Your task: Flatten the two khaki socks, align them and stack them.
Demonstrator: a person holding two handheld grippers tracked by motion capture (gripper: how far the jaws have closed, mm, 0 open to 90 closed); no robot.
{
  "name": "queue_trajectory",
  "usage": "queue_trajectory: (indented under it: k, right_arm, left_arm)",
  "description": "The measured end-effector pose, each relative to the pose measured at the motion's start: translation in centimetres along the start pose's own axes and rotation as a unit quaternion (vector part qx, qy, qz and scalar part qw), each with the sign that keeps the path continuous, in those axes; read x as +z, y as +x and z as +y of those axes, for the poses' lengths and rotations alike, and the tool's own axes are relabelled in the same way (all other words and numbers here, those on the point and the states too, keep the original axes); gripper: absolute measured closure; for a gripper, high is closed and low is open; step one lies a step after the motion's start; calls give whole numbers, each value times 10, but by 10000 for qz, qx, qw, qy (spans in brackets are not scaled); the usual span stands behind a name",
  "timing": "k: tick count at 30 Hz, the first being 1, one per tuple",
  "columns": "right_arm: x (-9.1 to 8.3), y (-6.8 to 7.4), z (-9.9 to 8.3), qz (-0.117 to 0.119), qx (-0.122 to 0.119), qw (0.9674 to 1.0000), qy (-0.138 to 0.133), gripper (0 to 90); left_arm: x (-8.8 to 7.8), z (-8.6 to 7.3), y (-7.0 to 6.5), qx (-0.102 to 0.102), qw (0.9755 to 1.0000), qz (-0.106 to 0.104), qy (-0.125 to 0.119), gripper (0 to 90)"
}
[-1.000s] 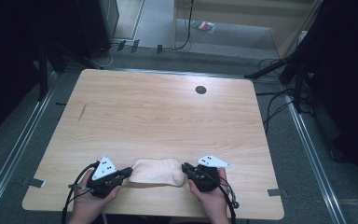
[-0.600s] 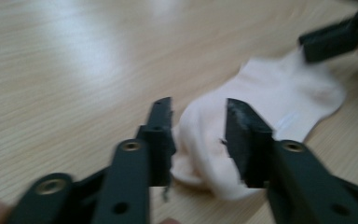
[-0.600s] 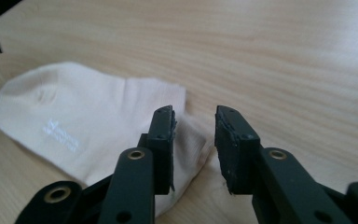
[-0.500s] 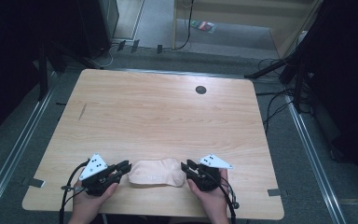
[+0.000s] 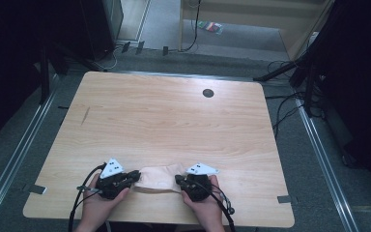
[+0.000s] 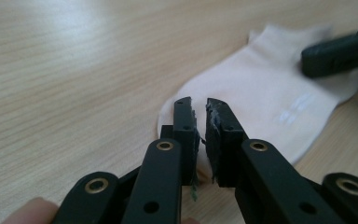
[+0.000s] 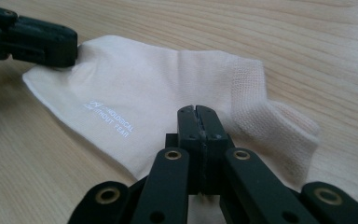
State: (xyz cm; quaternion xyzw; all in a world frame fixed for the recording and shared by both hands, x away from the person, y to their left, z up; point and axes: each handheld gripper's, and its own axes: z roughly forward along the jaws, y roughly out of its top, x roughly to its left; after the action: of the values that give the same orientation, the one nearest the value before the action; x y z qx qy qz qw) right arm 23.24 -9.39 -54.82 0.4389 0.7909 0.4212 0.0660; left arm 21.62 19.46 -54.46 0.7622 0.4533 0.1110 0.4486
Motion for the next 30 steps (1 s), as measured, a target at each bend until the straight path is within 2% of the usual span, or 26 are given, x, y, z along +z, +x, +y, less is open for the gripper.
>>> queue_trajectory:
  k: [2, 3, 4, 6, 7, 8, 10, 11, 12, 14, 16, 17, 18, 20, 23, 24, 26, 28, 29, 30]
  right_arm:
    - [-5, -1, 0, 84, 44, 9998, -148, 870]
    - [-8, -1, 1, 106, 48, 9997, -229, 870]
    - [-11, -1, 2, 152, 29, 9993, -350, 870]
    - [-13, 1, 4, 204, 20, 9992, -330, 872]
    - [-11, 1, 3, 210, -39, 9993, -316, 874]
    - [-10, 1, 2, 193, -39, 9995, -237, 877]
    - [-4, 0, 0, 54, -58, 10000, -60, 886]
    - [-4, 0, 0, 54, -58, 10000, -60, 886]
    - [-2, -3, -2, -7, -45, 10000, 70, 900]
    - [-3, -4, -2, 5, -20, 10000, 64, 900]
    - [-4, -7, -1, -32, 1, 9999, 111, 900]
    - [-5, -9, -2, -25, 29, 9999, 119, 900]
    - [-5, -10, -2, -21, 5, 9999, 109, 900]
    - [-5, -11, -1, 7, 32, 9999, 126, 900]
    - [-6, -12, -1, 23, 37, 9999, 127, 900]
    - [-8, -14, -1, -39, 21, 9999, 137, 900]
    - [-9, -16, -1, -102, 63, 9998, 169, 900]
    - [-11, -19, -1, -123, 93, 9997, 183, 900]
    - [-11, -19, -1, -123, 93, 9997, 183, 900]
    - [-12, -22, 0, -16, 190, 9997, 172, 900]
  left_arm:
    - [-9, 2, 5, -200, 9992, -97, -333, 828]
    - [-9, 2, 5, -200, 9992, -97, -333, 837]
    - [-14, 3, 4, -164, 9978, -327, -544, 846]
    - [-8, 4, -2, 73, 9984, -497, -275, 841]
    - [-3, 3, -5, 237, 9984, -504, -34, 834]
    - [3, 0, -9, 413, 9982, -396, 201, 826]
    - [10, -4, -12, 606, 9959, -434, 505, 755]
    - [10, -4, -12, 606, 9959, -434, 505, 734]
    - [9, -5, -12, 691, 9959, -353, 466, 714]
    - [8, -5, -11, 758, 9955, -326, 466, 697]
    - [6, -6, -7, 742, 9951, -457, 476, 667]
    - [4, -7, -7, 878, 9945, -310, 487, 712]
    - [4, -8, -7, 919, 9943, -265, 478, 766]
    - [3, -8, -5, 926, 9944, -209, 469, 828]
    - [2, -8, -4, 999, 9936, -196, 479, 862]
    - [2, -9, -6, 1215, 9914, -95, 471, 871]
    - [2, -10, -9, 1395, 9890, -15, 482, 870]
    - [2, -10, -6, 1281, 9907, -114, 445, 863]
    - [2, -10, -6, 1281, 9907, -114, 445, 839]
    - [1, -9, -3, 1118, 9925, -299, 398, 789]
